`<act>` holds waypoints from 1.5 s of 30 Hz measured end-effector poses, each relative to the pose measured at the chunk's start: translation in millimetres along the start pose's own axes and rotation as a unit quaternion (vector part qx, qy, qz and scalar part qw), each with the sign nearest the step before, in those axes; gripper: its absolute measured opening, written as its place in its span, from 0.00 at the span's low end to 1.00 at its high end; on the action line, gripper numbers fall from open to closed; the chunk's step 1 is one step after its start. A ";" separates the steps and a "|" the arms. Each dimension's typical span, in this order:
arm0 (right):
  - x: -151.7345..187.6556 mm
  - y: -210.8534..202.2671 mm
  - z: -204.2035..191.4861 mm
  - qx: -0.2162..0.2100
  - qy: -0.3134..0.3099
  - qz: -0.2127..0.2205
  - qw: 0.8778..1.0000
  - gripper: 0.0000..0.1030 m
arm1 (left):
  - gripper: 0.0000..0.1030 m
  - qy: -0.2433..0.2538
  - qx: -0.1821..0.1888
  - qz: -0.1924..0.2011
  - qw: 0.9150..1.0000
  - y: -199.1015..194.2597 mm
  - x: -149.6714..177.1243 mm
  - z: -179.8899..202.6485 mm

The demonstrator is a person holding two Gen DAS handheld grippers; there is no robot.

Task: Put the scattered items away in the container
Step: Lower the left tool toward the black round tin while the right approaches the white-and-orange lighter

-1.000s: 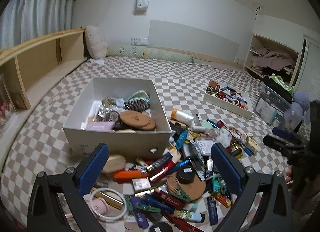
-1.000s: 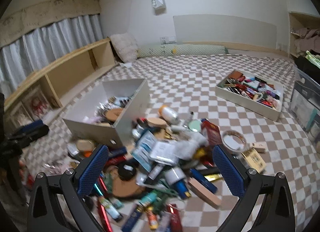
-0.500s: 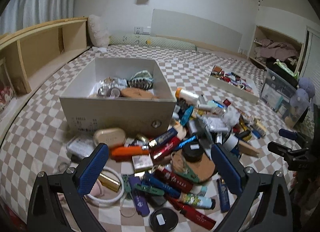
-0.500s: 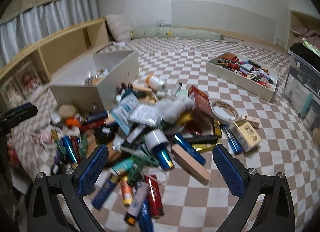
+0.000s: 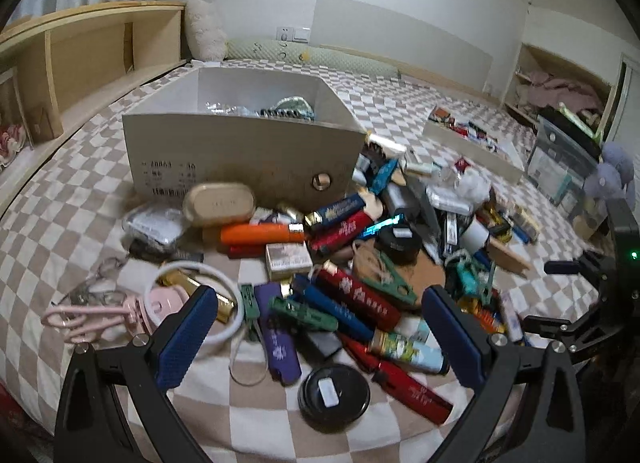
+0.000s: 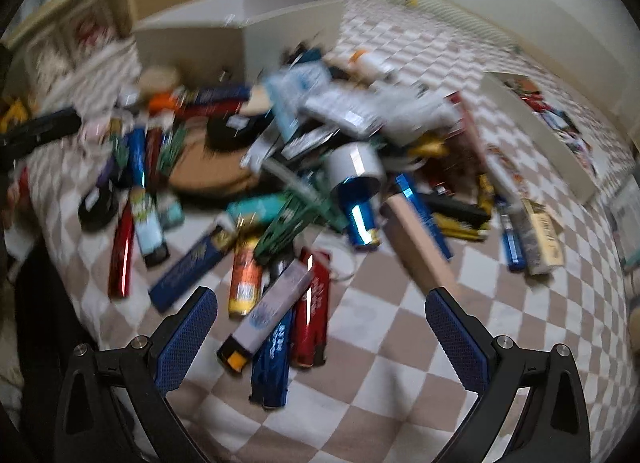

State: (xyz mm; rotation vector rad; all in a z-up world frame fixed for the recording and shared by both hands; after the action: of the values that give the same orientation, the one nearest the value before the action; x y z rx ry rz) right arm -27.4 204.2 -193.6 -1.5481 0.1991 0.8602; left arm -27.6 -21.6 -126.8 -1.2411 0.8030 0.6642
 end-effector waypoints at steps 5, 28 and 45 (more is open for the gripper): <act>14.4 25.4 -6.8 -0.015 -0.041 -0.062 0.997 1.00 | 0.99 0.010 -0.006 -0.011 1.000 1.7 15.6 3.9; 62.6 -7.1 147.9 0.068 0.170 -0.060 0.981 1.00 | 0.99 0.037 -0.014 -0.027 0.999 11.8 48.0 8.8; 30.4 -14.0 74.9 -0.004 0.082 0.003 0.997 1.00 | 0.79 0.059 -0.014 -0.034 0.998 18.8 58.3 12.5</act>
State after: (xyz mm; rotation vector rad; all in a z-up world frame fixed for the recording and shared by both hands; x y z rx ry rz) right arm -27.7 286.1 -196.0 -1.6270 0.3187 0.7394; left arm -7.7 -4.9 -183.6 -1.3370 0.8469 0.5518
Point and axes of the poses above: each gripper's, at about its wrist camera, not at the fingertips, and y roughly the way its jaws point, z to its right, x to its underside, the point moved 3 cm from there along y, roughly the way its jaws point, and after that the axes turned 10 degrees about z, right-handed, at the moved point
